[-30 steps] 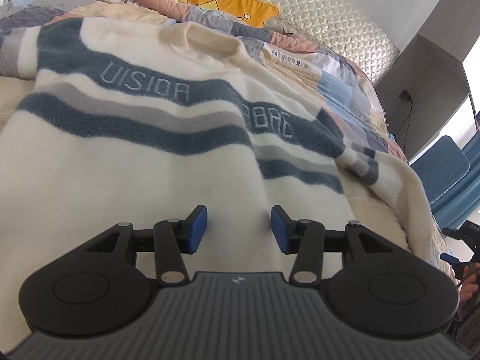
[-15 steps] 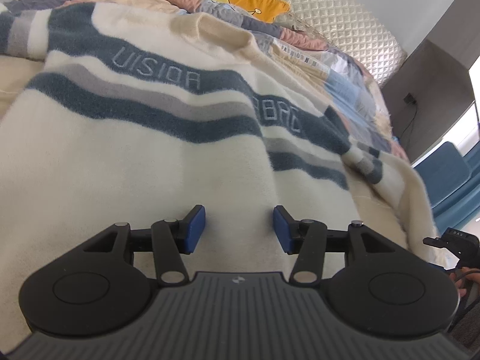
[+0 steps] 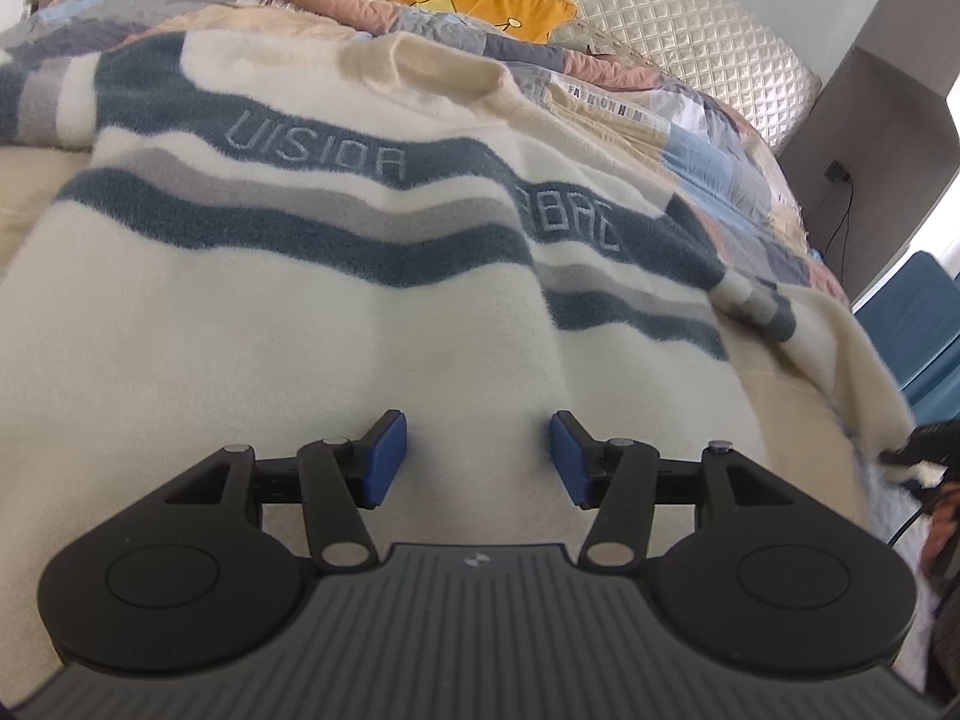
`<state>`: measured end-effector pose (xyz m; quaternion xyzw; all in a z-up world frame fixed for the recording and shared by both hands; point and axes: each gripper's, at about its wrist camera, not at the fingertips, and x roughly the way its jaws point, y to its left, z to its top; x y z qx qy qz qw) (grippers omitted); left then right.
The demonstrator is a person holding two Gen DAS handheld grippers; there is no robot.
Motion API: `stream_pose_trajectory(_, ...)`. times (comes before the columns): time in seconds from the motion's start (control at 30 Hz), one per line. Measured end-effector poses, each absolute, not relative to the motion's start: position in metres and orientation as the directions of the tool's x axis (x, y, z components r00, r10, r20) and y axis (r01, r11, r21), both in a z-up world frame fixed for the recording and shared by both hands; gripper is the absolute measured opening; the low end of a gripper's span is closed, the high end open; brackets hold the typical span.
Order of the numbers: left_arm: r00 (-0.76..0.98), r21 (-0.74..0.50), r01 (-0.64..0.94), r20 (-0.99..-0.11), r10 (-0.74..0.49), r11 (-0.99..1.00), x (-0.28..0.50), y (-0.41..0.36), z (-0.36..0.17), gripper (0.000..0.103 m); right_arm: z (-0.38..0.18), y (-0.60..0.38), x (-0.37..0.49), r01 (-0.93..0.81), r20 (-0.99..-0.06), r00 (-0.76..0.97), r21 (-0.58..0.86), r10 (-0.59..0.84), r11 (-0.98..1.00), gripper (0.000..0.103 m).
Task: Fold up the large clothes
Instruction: 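Grasp the sleeve cuff again with the right gripper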
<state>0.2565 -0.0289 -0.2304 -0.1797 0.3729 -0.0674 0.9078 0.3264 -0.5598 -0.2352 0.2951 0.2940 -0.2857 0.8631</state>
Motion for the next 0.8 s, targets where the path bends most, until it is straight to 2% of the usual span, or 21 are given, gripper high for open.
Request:
stream_pose_trajectory(0.13,0.718,-0.334,0.003,-0.655,-0.235,0.942,0.258,-0.036,-0.232,0.064,-0.225,-0.573,0.327,0.679,-0.610,0.679,0.311,-0.408,0.665,0.019)
stream_pose_trajectory(0.37,0.719,-0.288,0.013,-0.663,-0.209,0.958,0.258,-0.044,-0.232,0.067,-0.237,-0.622,0.334,0.735,-0.617,0.663,0.428,-0.424,0.527,0.017)
stream_pose_trajectory(0.67,0.718,-0.308,-0.020,-0.667,-0.201,0.951,0.266,-0.043,-0.231,0.068,-0.267,-0.645,0.370,0.769,-0.585,0.616,0.297,-0.529,0.566,0.017)
stream_pose_trajectory(0.8,0.713,-0.305,-0.016,-0.671,-0.203,0.952,0.274,-0.043,-0.231,0.070,-0.278,-0.646,0.376,0.777,-0.586,0.602,0.274,-0.543,0.566,0.021)
